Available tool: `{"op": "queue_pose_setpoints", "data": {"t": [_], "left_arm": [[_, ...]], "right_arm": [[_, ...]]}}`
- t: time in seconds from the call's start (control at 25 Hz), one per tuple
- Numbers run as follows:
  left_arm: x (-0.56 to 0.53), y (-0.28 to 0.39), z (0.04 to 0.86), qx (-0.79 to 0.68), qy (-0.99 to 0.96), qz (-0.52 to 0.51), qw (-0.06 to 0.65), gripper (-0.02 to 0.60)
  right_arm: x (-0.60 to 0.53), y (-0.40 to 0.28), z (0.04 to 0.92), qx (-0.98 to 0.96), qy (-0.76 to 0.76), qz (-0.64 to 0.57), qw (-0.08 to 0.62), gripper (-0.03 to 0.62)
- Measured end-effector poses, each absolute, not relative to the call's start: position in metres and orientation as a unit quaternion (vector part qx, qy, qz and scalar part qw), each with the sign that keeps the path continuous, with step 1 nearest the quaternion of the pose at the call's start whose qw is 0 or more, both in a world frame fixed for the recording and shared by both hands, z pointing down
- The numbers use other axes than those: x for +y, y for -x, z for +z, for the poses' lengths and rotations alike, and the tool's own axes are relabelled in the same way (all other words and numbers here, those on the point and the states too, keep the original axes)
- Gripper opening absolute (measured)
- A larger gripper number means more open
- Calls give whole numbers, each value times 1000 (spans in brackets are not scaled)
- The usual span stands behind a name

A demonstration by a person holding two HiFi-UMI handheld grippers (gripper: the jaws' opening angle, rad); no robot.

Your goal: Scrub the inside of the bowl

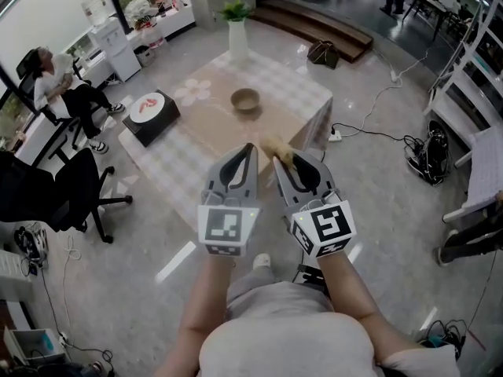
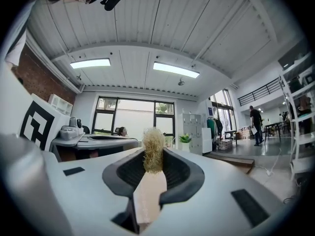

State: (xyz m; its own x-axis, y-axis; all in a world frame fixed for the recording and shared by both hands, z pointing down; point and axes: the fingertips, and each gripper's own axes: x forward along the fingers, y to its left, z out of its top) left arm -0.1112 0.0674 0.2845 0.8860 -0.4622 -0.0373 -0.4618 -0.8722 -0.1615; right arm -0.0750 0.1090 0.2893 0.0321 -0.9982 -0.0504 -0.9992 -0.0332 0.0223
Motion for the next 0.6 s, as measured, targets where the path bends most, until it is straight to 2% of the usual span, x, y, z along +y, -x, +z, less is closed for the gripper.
{"op": "queue_pose_setpoints", "data": {"t": [0.6], "left_arm": [[0,89,299,219,973,-7,71,11]], "right_arm": [[42,55,301,692,722,14,1,92]]}}
